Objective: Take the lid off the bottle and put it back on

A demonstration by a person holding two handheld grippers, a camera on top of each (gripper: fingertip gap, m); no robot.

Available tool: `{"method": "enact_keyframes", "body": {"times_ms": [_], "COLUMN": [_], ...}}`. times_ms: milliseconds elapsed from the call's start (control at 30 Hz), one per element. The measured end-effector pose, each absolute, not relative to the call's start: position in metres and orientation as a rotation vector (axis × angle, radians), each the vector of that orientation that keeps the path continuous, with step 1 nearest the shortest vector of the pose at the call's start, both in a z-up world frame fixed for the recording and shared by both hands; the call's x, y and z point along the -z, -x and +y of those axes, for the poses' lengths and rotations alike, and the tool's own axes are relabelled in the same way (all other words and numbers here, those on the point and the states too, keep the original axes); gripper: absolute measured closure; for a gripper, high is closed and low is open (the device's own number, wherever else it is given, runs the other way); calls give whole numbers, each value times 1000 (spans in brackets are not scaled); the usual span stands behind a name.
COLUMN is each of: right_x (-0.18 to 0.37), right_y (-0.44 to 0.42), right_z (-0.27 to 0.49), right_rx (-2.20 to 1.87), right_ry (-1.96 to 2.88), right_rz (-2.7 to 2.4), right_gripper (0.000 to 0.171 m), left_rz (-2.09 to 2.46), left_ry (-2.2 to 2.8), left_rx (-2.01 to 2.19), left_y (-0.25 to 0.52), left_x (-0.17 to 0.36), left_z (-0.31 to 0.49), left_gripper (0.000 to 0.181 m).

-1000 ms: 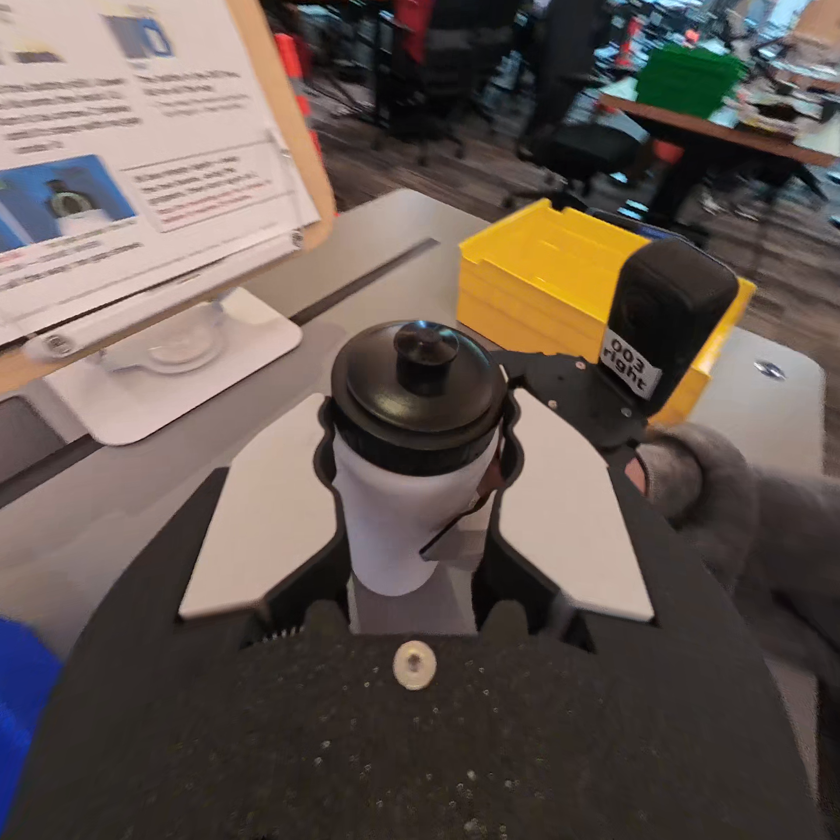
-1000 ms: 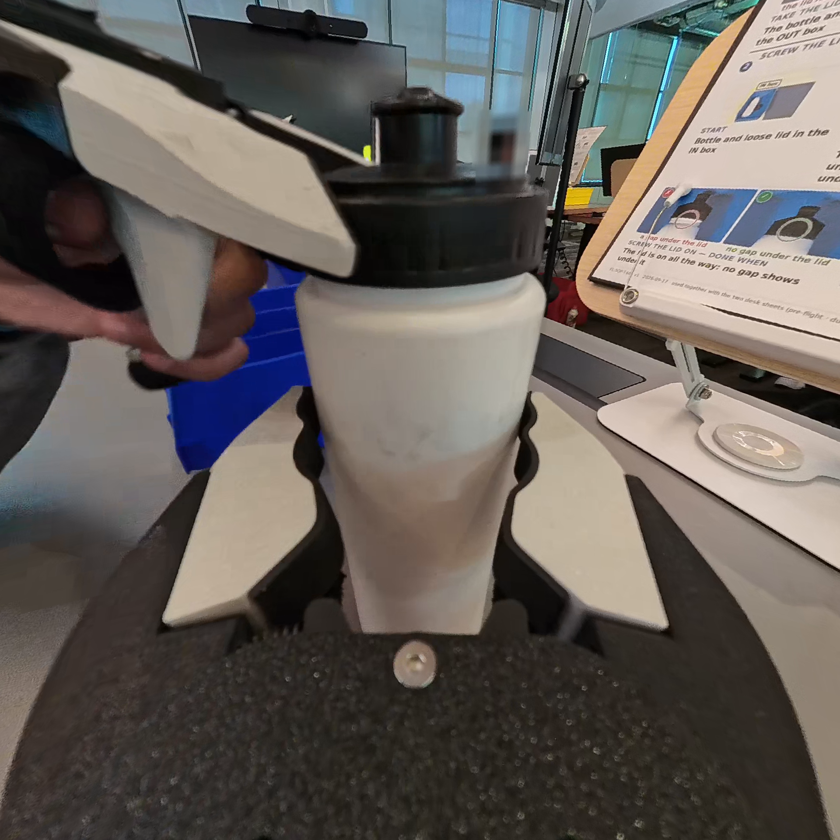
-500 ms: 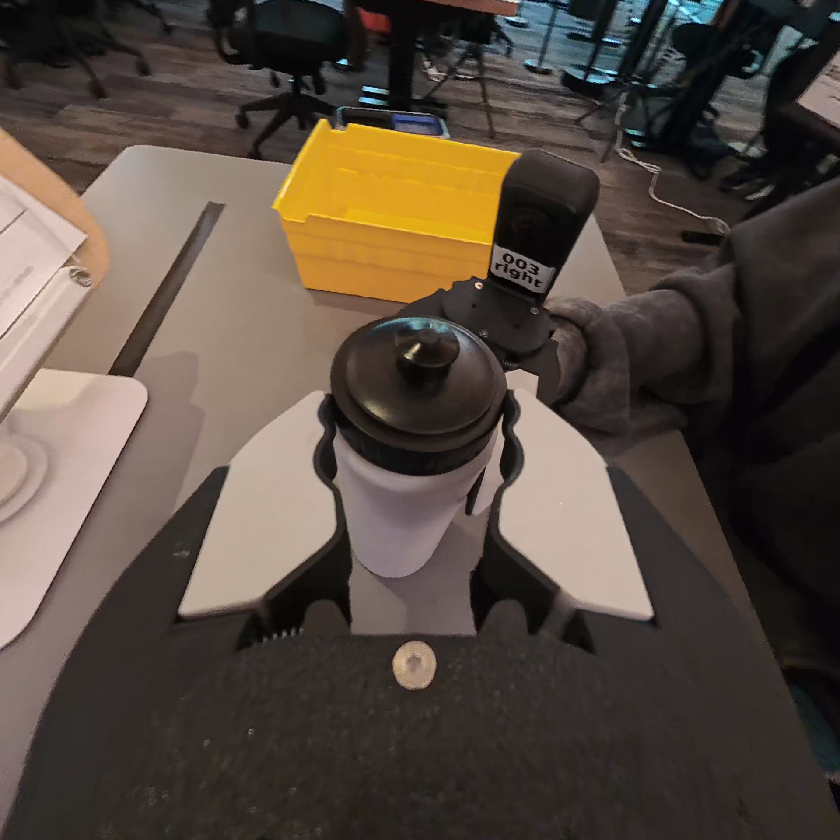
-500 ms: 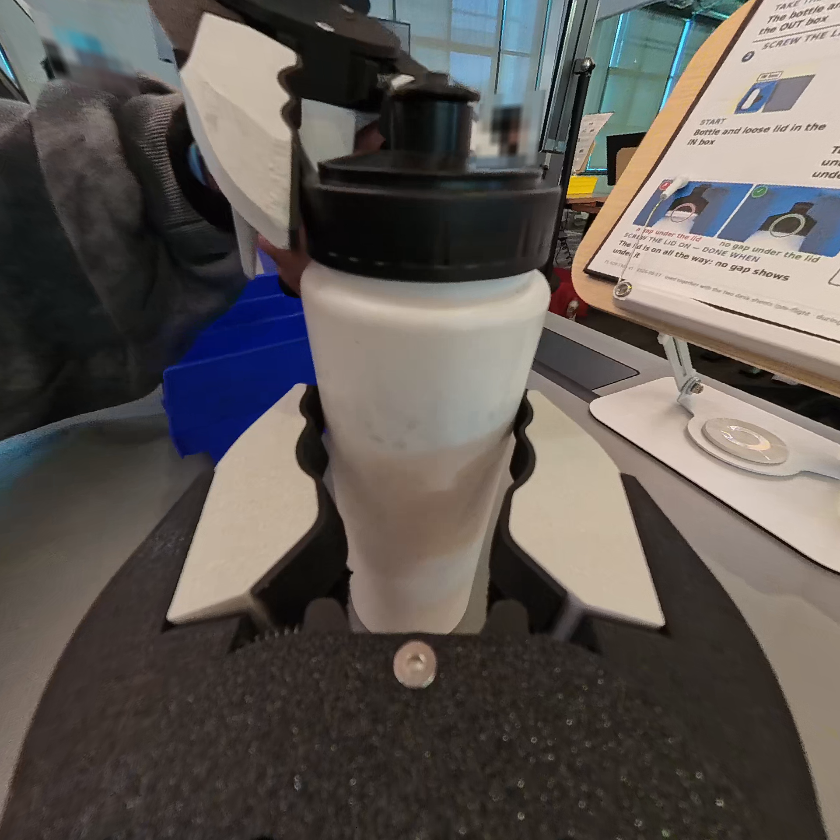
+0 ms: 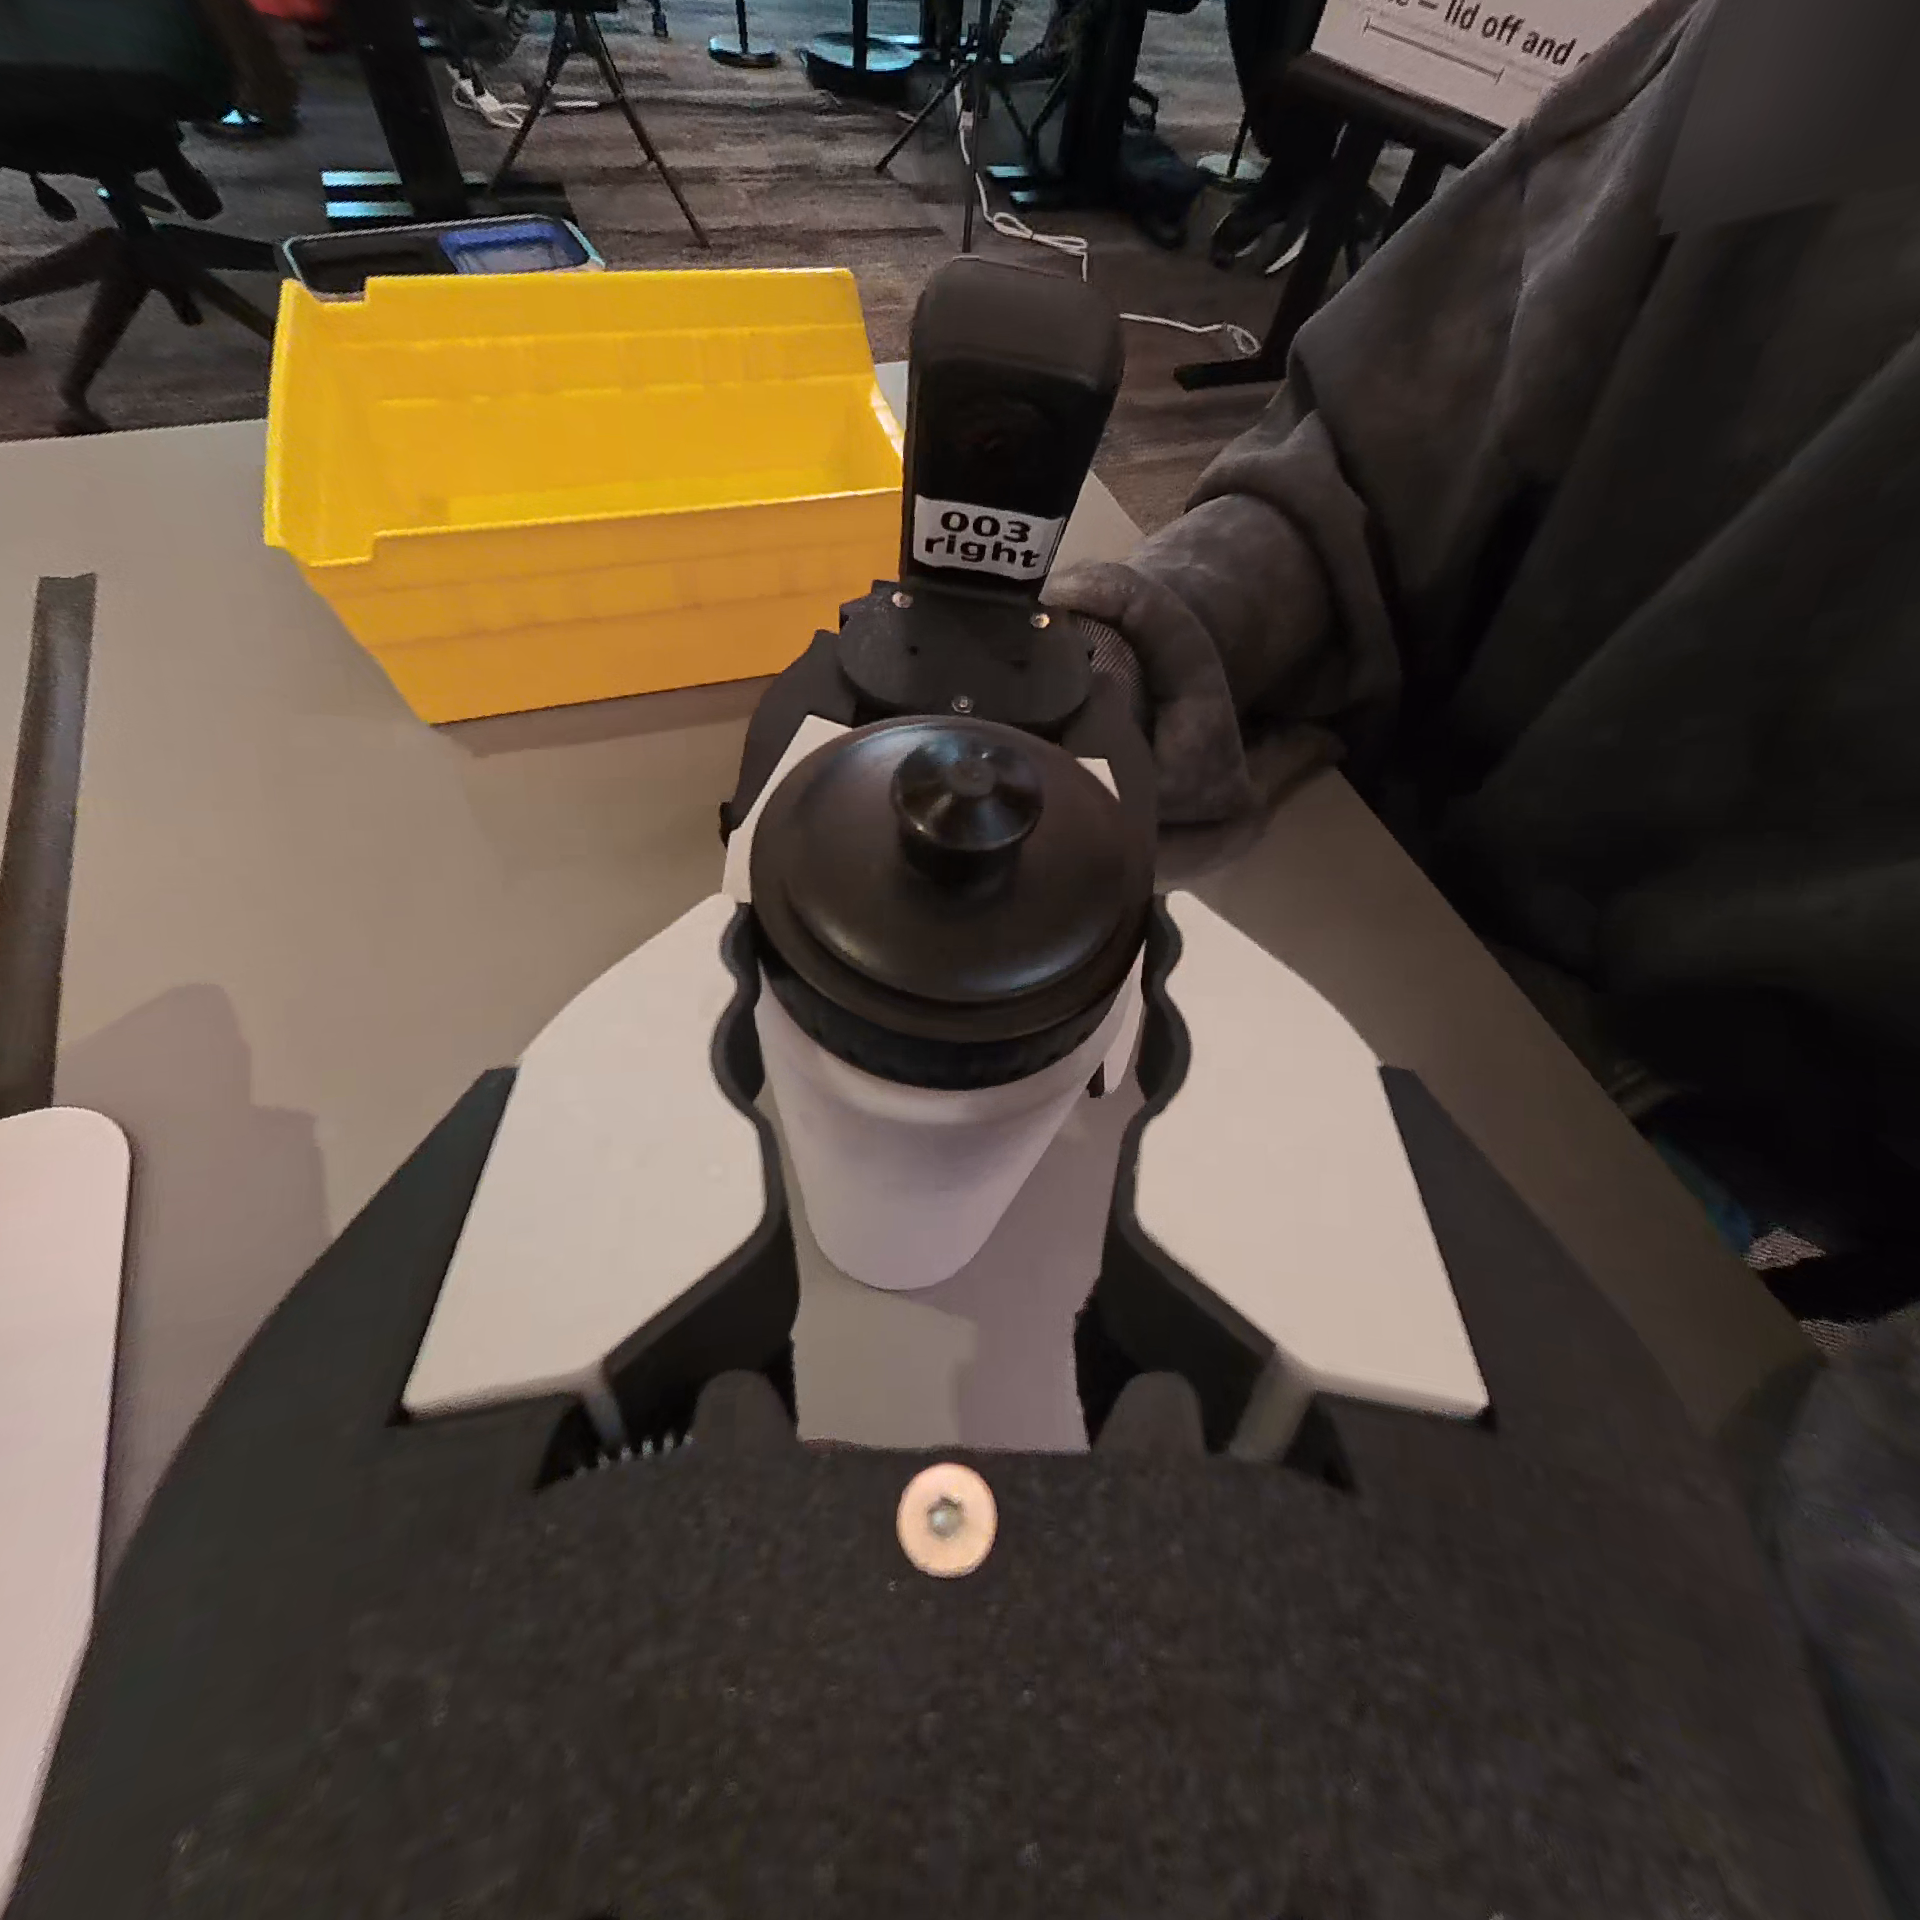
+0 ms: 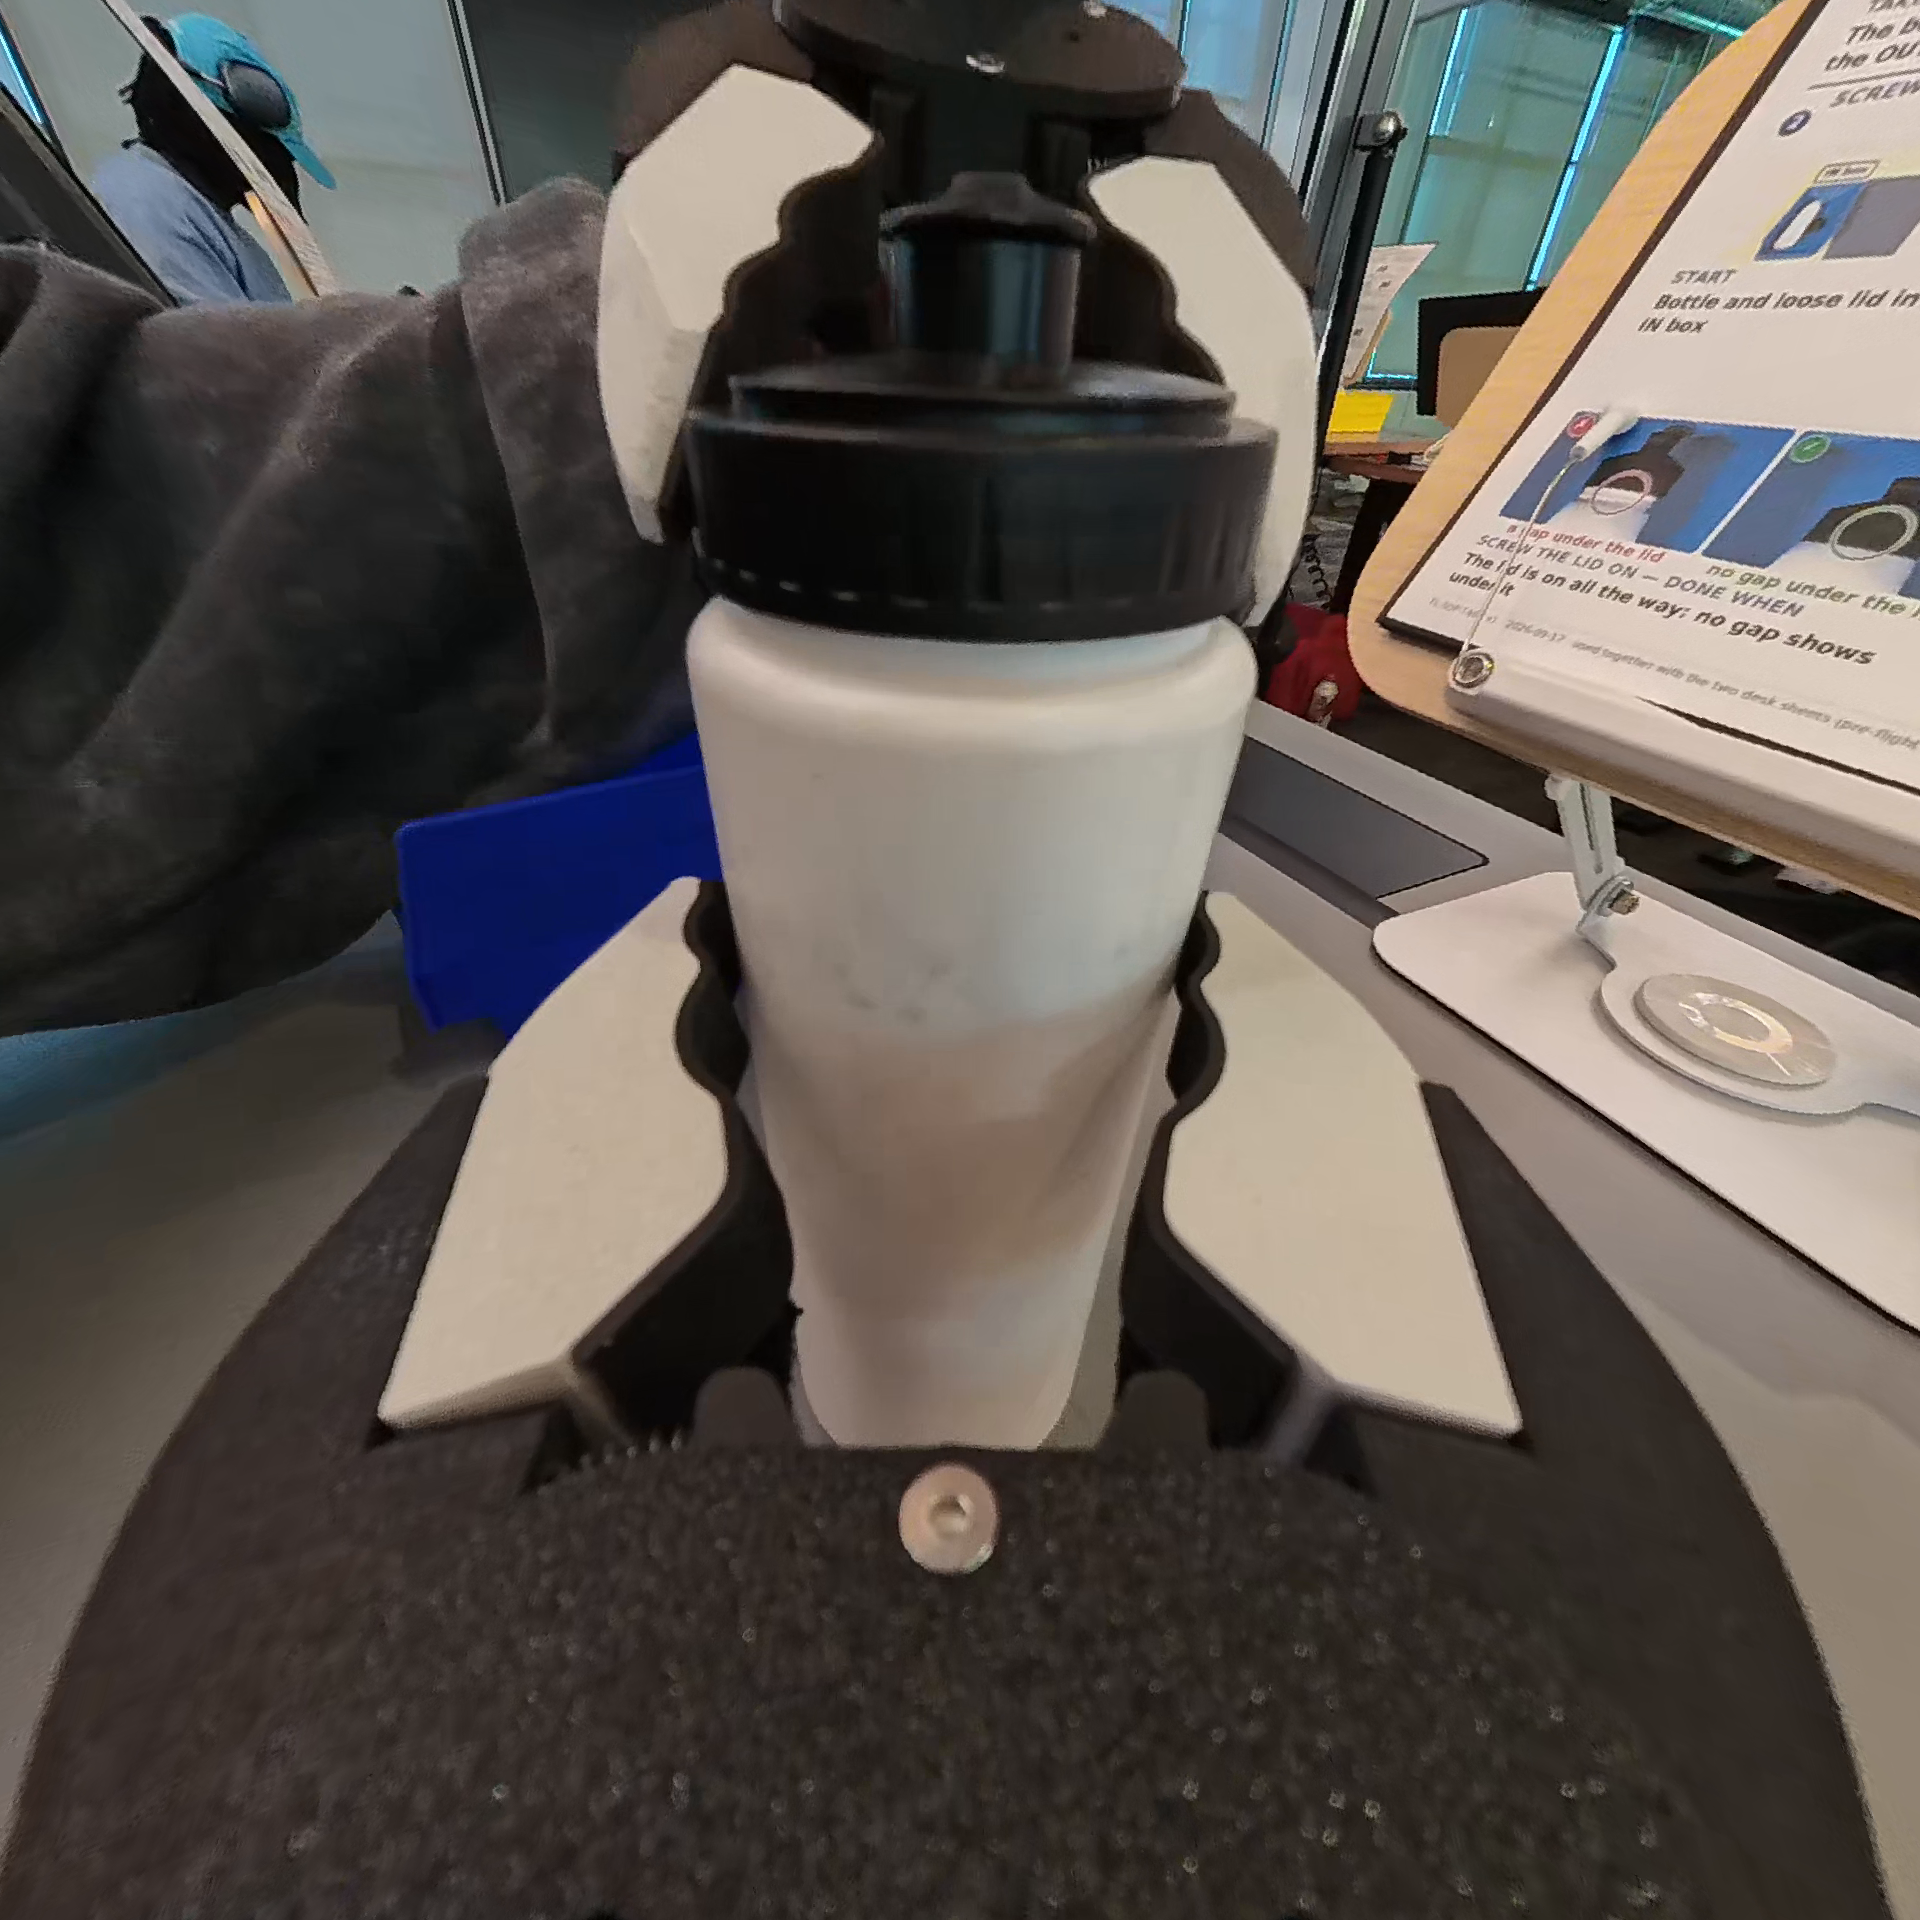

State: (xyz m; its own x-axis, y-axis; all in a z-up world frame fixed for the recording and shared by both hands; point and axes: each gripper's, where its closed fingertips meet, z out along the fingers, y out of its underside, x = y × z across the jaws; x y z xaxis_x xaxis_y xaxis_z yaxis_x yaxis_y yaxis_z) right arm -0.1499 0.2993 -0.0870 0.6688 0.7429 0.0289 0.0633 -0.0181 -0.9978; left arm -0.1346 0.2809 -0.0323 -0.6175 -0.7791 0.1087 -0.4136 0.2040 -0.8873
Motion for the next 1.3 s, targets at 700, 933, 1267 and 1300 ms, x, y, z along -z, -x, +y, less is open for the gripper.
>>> {"method": "enact_keyframes", "body": {"times_ms": [700,933,1267,1300], "right_x": [86,86,86,86], "right_y": [152,152,152,152], "right_z": [302,302,301,301], "right_rx": [-585,-583,-586,-587], "right_ry": [1494,1496,1502,1501], "right_rz": [-645,-643,-648,-650], "right_gripper": [89,89,89,89], "left_rz": [534,414,738,774], "left_ry": [1718,1720,1729,1726], "left_rx": [647,539,624,650], "left_y": [138,135,135,135], "left_x": [5,23,27,28], "left_z": [280,295,293,292], "left_gripper": [96,113,114,114]}}
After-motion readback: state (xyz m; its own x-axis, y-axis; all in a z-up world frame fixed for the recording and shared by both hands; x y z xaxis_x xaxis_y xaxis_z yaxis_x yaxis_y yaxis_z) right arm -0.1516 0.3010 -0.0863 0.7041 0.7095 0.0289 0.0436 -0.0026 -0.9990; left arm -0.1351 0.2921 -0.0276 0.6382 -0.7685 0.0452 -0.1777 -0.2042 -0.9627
